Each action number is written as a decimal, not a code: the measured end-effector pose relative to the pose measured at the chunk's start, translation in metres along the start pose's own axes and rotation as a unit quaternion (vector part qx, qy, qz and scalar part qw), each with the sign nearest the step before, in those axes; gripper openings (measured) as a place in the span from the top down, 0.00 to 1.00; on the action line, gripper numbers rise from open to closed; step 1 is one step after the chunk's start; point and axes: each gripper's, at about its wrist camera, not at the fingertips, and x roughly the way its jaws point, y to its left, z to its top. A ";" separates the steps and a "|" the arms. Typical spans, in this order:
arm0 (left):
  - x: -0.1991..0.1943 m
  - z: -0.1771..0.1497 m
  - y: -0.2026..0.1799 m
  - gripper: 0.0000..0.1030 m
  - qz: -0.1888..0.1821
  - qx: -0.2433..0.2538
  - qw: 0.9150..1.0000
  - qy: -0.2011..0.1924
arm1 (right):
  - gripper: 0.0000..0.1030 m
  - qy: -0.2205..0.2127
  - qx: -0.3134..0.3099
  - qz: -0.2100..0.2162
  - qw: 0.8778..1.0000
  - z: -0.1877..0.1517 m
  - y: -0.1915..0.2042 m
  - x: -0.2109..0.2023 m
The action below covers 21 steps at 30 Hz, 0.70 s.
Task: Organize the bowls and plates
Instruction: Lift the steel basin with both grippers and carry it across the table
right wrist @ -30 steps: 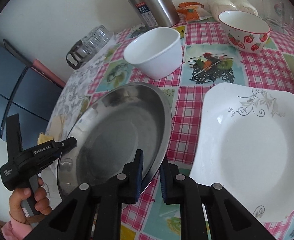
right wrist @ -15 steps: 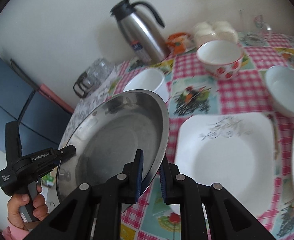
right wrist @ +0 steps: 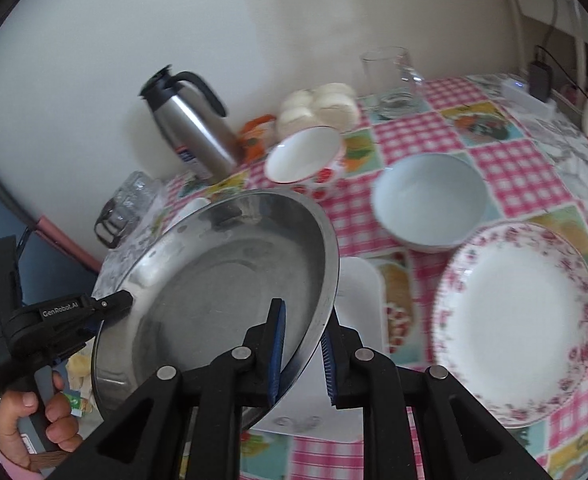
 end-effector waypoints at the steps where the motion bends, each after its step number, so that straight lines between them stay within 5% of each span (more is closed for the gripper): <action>1: 0.005 -0.003 -0.003 0.82 -0.001 -0.002 1.000 0.005 | 0.81 0.003 0.007 -0.004 1.000 -0.001 -0.007 0.000; 21: 0.057 -0.046 -0.008 0.82 0.027 0.042 0.995 0.085 | 0.82 0.072 0.013 -0.110 0.991 -0.012 -0.031 0.030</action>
